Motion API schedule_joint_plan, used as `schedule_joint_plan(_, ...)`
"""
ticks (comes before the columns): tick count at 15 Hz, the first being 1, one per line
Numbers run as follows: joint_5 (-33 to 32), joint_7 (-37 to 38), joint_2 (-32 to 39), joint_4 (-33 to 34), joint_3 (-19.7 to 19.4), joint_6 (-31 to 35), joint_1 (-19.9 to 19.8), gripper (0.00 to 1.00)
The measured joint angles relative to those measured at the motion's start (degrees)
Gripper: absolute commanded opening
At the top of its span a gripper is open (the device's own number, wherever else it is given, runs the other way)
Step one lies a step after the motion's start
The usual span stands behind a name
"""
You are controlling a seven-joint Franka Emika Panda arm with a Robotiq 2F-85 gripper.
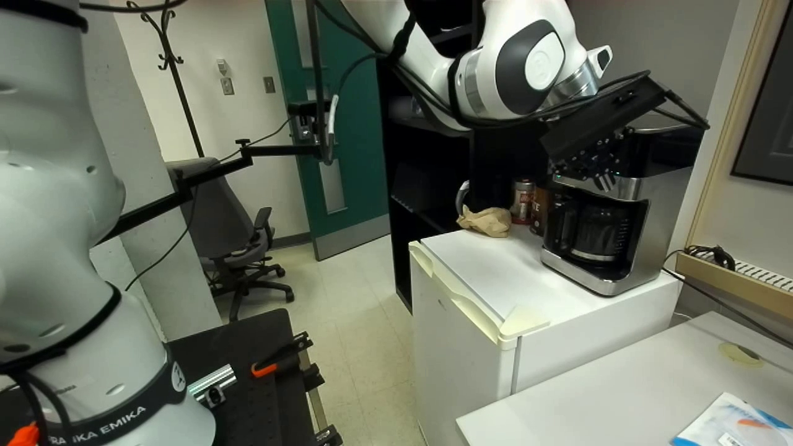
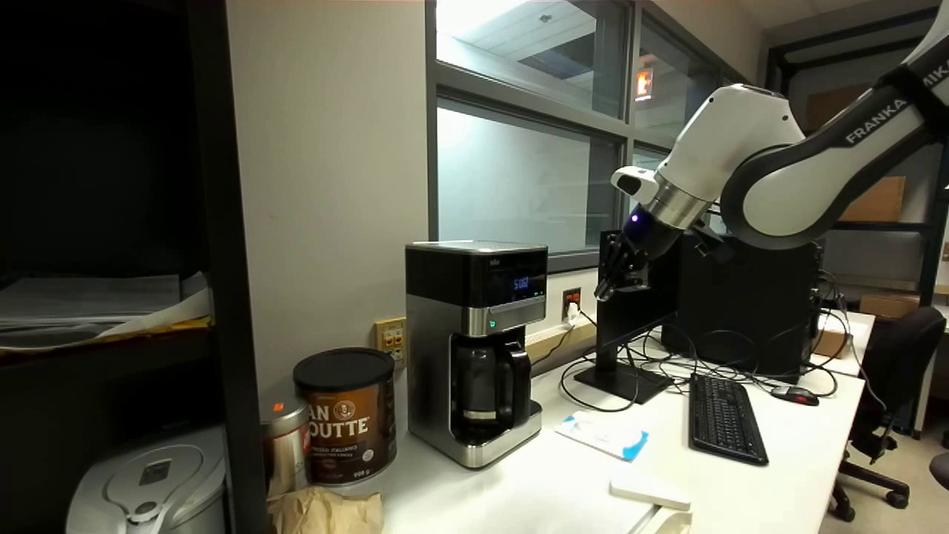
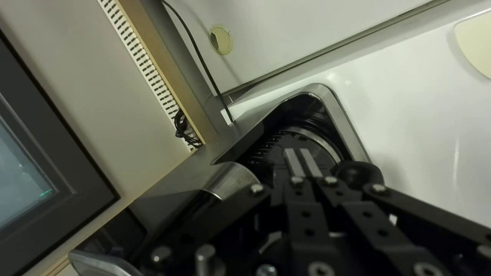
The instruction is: Press two buttons on the coffee maker
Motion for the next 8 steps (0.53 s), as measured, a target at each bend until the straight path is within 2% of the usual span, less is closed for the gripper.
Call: schedule_joint_plan(8,-0.39,-1.86,5.05,3.16,2.11,6.40,-0.73,0.00)
